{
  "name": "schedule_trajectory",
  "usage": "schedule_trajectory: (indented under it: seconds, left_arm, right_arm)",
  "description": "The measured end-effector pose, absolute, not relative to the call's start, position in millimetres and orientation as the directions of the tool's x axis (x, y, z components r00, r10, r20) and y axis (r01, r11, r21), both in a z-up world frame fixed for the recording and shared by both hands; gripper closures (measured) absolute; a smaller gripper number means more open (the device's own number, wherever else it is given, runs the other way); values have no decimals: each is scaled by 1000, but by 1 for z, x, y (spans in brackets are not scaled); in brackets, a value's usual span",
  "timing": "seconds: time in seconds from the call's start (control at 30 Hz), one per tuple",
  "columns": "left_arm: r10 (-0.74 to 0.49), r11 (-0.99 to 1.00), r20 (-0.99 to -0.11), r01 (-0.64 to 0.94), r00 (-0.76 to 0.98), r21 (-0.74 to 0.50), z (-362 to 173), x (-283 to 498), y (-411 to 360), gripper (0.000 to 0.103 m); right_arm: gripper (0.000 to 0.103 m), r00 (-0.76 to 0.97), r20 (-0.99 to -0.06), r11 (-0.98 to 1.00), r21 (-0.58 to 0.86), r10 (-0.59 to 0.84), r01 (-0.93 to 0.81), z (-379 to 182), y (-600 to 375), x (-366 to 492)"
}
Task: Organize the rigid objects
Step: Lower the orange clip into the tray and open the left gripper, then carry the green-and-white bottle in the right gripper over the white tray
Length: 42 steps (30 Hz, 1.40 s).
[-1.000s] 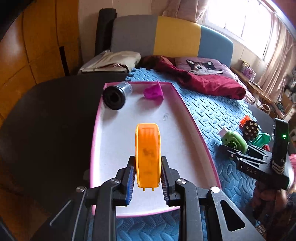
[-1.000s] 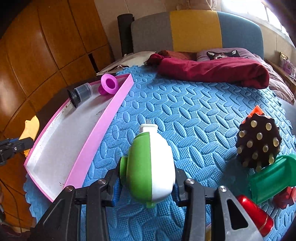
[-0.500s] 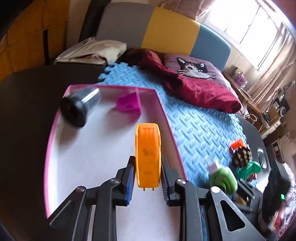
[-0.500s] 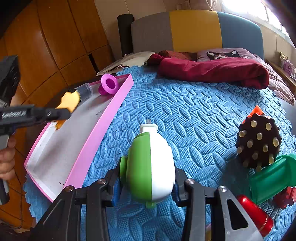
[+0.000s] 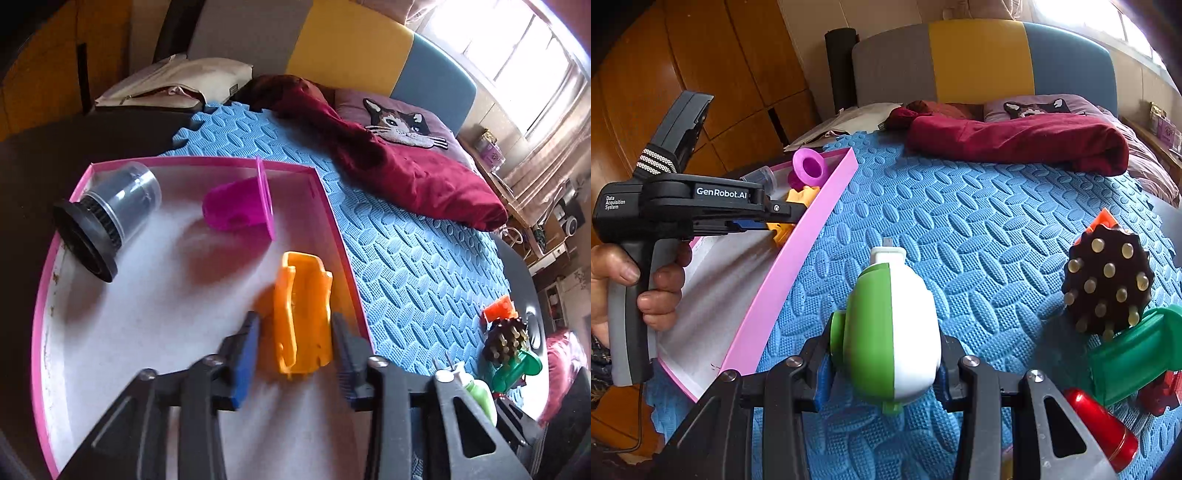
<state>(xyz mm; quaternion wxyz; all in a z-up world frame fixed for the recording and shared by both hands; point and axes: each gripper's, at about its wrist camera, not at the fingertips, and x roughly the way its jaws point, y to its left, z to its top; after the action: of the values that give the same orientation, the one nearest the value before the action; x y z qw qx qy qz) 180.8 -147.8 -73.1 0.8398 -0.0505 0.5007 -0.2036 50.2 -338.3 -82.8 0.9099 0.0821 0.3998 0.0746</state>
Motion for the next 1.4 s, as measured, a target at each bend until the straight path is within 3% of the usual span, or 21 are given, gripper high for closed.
schedule_trajectory:
  seconds: [0.13, 0.4, 0.57, 1.4]
  left_arm:
    - [-381, 920, -813, 272, 440, -283, -65, 171, -136, 55]
    - [-265, 953, -790, 276, 553, -127, -42, 114, -116, 54]
    - [-221, 962, -773, 264, 595, -71, -34, 82, -101, 47]
    - [-179, 976, -748, 209, 639, -56, -32, 33, -54, 37]
  right_arm:
    - [61, 669, -715, 975, 211, 203, -70, -83, -338, 50]
    - [61, 669, -717, 977, 202, 195, -69, -83, -338, 50]
    - [61, 669, -718, 978, 197, 192, -69, -83, -337, 50]
    - [61, 664, -741, 995, 77, 100, -64, -84, -321, 52]
